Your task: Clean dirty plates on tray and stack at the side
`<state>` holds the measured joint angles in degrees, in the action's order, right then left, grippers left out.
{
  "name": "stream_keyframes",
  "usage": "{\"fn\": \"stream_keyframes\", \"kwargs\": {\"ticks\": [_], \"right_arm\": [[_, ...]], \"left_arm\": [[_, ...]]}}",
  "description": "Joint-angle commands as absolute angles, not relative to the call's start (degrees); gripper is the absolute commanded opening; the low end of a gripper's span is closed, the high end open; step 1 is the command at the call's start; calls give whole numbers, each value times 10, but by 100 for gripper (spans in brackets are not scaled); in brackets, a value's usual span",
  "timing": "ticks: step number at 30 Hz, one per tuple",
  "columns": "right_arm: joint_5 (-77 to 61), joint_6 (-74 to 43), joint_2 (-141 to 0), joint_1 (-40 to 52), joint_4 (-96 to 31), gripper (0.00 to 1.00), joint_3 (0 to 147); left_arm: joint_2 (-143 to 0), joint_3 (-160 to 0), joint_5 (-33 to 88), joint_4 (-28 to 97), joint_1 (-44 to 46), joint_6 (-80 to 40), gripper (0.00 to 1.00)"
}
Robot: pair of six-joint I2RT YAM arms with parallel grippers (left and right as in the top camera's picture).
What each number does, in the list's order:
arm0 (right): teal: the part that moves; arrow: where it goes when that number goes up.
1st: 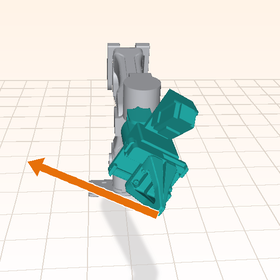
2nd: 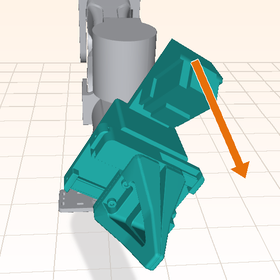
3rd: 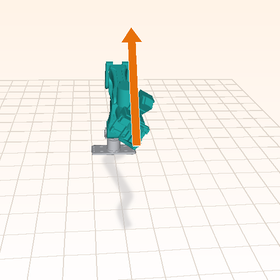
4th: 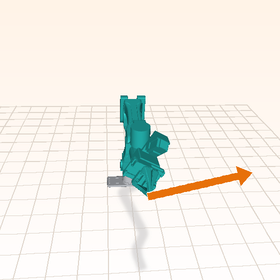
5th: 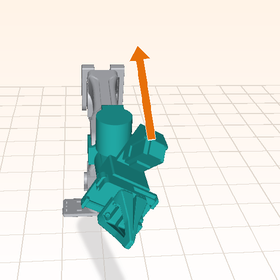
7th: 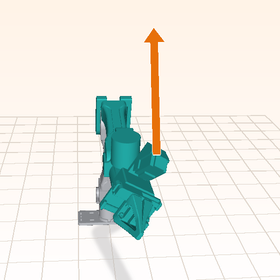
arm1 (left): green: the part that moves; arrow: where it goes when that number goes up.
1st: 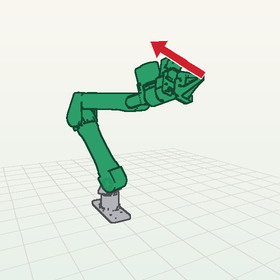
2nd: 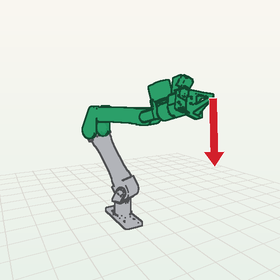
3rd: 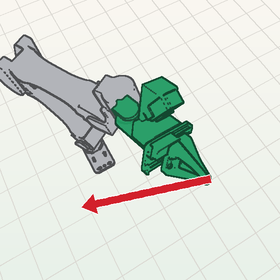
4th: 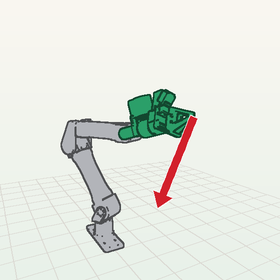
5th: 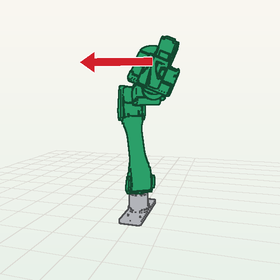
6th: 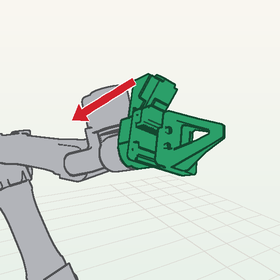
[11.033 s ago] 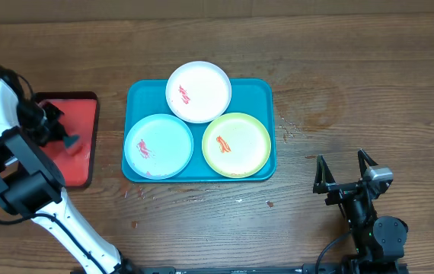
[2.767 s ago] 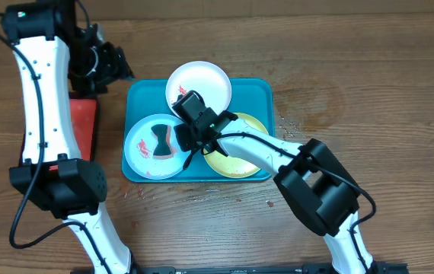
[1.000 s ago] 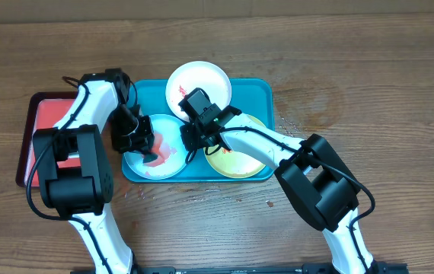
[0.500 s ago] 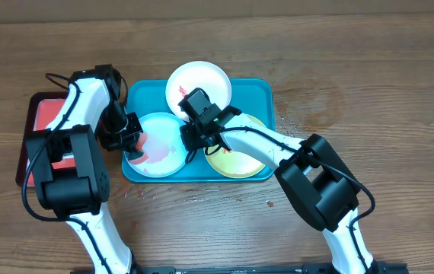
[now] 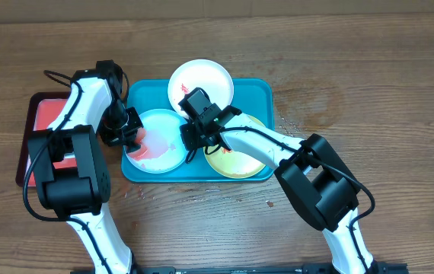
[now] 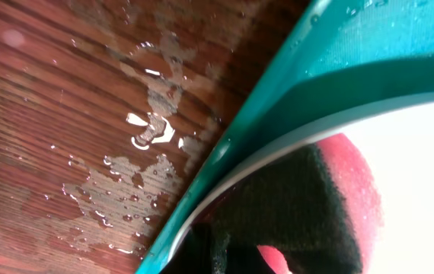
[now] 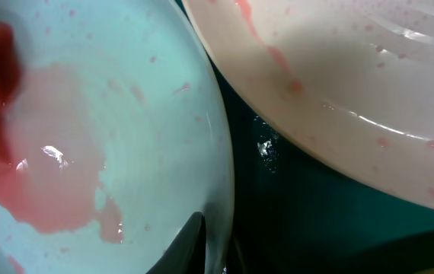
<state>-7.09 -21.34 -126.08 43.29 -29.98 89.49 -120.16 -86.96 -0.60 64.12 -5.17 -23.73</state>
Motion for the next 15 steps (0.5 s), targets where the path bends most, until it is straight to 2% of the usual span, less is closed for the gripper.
{"fn": "stream_keyframes", "kwargs": {"ticks": [1,4,7,12,15], "right_arm": [[-65,-212,-1273,440,-301,13,903],[-65,-212,-1273,443,-301,13,903],[-65,-212,-1273,447,-300,12,903],[-65,-212,-1273,447,-297,10,903],[-65,-212,-1273,447,-298,9,903]], "left_arm": [[-1206,-881,-58,619,-55,-262,4],[-1206,-881,-6,601,-54,-256,4],[-1206,-877,109,580,-44,-220,4],[-1206,-872,137,581,-18,-215,4],[-1206,-872,172,581,9,-171,4]]}}
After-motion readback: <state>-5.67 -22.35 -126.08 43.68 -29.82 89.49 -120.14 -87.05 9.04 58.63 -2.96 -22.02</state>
